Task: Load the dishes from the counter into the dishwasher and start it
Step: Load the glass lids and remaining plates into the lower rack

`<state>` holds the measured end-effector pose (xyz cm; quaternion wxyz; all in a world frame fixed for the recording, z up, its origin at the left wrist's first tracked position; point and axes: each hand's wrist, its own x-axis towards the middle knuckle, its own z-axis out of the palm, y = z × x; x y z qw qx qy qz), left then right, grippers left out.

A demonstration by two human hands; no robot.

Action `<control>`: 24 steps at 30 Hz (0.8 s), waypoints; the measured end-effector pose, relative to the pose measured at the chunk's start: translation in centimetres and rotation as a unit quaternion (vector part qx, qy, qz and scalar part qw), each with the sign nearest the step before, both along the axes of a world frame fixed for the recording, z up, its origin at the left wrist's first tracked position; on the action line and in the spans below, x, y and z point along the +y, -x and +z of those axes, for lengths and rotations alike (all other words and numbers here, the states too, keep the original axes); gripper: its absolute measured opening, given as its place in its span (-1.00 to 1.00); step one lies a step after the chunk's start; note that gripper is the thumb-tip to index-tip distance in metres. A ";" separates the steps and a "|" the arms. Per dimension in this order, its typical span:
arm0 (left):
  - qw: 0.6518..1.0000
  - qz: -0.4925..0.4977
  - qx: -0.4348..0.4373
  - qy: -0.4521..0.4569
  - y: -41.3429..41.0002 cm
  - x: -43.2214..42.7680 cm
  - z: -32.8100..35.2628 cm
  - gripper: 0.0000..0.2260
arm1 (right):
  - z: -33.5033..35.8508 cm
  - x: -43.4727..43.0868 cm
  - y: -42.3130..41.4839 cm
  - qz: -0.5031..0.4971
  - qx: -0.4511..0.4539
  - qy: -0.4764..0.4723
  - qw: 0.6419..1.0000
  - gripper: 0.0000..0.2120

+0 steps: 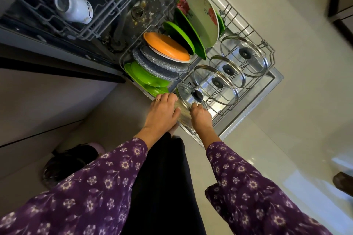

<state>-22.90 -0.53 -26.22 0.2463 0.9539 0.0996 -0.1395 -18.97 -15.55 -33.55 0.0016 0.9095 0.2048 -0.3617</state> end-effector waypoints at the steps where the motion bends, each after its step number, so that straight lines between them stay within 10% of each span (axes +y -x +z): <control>1: 1.000 0.000 0.001 0.001 0.0 -0.1 0.0 -0.81 | -0.1 -0.1 -0.1 0.000 0.002 0.001 1.000 -0.71; 24: 1.000 -0.008 0.011 0.014 0.1 0.7 -0.1 -0.81 | 1.1 0.1 -0.6 0.056 -0.010 0.039 0.998 -0.69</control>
